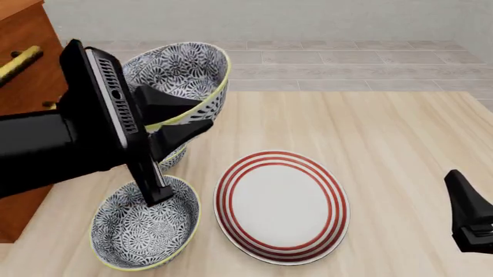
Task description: Put the bowl at the front on the plate.
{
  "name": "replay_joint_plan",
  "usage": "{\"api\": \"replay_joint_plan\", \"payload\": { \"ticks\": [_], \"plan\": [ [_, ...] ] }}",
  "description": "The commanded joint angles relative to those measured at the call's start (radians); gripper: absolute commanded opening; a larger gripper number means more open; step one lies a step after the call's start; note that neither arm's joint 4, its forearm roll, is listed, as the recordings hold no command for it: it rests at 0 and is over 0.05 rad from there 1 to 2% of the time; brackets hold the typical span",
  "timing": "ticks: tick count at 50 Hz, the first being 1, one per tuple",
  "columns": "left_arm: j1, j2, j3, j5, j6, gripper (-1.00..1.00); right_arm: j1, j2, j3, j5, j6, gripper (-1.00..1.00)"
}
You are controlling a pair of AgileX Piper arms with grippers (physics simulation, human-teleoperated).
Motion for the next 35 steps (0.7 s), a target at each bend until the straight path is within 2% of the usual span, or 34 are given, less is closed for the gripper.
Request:
{"api": "replay_joint_plan", "payload": {
  "ticks": [1, 35],
  "plan": [
    [-0.058, 0.088, -0.033, -0.052, 0.001, -1.0, -0.005, -0.011, 0.0, 0.008, 0.004, 1.0],
    [-0.175, 0.282, -0.097, -0.125, -0.037, -1.0, 0.006, 0.003, 0.0, -0.003, -0.011, 1.0]
  ]
}}
